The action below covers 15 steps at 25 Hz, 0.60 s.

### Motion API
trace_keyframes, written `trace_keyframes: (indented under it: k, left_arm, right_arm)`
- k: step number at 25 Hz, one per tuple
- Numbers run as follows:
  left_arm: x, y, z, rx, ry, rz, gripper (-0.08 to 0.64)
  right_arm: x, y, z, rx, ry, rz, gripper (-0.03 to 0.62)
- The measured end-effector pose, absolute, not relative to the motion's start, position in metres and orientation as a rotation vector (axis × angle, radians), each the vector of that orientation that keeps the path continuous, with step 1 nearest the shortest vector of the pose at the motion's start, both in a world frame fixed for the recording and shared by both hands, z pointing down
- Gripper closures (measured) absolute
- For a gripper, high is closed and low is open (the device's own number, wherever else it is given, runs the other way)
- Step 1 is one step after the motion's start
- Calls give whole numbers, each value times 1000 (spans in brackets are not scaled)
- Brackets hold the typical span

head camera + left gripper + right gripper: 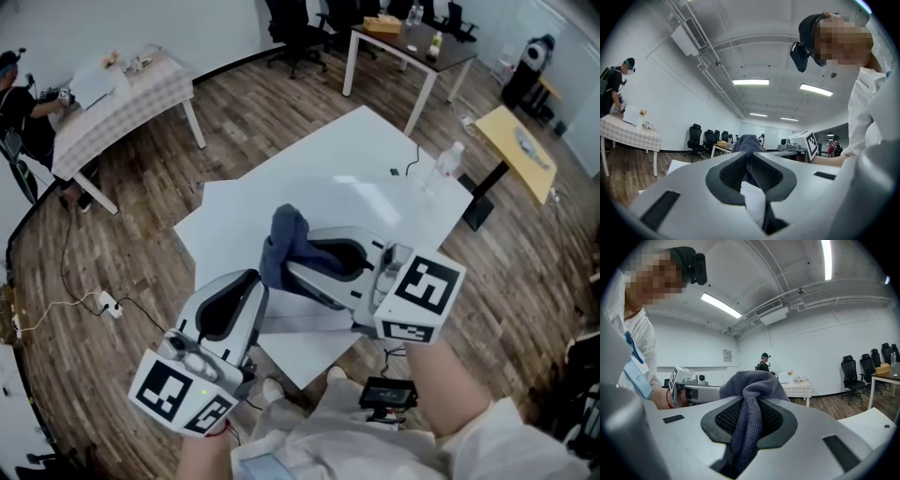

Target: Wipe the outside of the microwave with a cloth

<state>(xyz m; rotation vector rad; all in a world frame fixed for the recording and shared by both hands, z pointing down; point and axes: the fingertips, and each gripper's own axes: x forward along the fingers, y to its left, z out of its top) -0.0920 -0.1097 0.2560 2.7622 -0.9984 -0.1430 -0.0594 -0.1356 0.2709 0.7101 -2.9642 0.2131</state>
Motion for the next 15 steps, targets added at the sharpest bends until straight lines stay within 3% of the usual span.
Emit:
trace_keyframes:
  k: [15]
  left_arm:
    - [-87, -110, 254, 2783, -953, -122, 531]
  right_arm:
    - [-59, -136, 271, 757, -2952, 197, 505]
